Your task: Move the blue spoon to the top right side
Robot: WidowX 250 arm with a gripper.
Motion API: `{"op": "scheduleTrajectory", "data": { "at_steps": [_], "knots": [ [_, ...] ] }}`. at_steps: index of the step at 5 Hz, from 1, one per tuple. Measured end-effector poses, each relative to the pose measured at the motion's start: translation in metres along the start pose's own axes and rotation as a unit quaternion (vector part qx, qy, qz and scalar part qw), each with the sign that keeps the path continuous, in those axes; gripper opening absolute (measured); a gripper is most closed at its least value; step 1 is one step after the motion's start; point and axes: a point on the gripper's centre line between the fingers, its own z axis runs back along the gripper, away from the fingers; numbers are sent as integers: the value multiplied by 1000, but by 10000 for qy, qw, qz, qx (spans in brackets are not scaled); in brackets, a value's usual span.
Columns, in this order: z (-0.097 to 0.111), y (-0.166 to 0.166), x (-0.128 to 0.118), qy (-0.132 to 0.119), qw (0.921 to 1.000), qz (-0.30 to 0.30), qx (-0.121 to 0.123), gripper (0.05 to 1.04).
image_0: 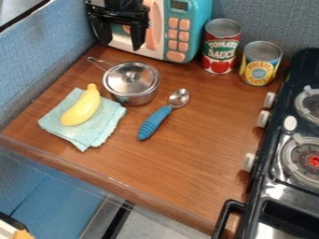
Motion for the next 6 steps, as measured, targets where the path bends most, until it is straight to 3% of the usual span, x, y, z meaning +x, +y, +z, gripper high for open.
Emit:
{"op": "scheduleTrajectory", "data": {
  "at_steps": [1,2,3,5,6],
  "knots": [
    [-17,-1,-6,212,9998,7,-36,1000],
    [-36,-28,-23,384,9990,-208,-137,1000],
    [-29,-52,-25,243,9986,-438,-162,1000],
    [-49,-74,-37,230,9975,-665,-61,1000],
    [-70,-80,-52,411,9958,-813,55,1000]
  ]
}}
